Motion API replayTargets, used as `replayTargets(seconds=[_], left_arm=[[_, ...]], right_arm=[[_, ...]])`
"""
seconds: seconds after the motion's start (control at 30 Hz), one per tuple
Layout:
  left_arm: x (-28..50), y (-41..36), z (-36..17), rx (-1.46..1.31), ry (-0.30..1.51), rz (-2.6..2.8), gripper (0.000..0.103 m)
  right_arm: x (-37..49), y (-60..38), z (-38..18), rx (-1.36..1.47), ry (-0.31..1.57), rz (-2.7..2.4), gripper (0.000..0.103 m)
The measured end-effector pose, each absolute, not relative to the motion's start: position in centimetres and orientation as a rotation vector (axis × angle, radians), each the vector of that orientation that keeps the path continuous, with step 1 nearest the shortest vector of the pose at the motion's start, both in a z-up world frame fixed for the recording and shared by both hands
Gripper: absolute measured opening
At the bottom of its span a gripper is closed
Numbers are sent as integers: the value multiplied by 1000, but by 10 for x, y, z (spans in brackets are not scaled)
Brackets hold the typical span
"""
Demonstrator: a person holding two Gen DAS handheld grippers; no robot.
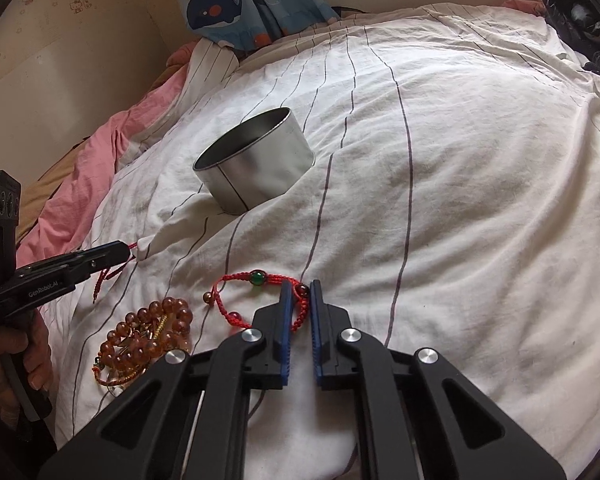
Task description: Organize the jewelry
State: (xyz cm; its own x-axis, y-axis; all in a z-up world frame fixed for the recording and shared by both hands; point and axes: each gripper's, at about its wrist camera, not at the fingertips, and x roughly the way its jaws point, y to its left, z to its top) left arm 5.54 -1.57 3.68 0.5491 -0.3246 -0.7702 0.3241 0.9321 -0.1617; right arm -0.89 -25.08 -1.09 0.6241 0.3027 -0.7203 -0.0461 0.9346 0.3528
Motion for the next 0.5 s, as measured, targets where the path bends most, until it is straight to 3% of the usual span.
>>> replayTargets(seconds=[0.5], left_arm=[[58,-12,45,-70,883,-415,9]], right_arm=[[-10,-254,-10,360,858,230,9]])
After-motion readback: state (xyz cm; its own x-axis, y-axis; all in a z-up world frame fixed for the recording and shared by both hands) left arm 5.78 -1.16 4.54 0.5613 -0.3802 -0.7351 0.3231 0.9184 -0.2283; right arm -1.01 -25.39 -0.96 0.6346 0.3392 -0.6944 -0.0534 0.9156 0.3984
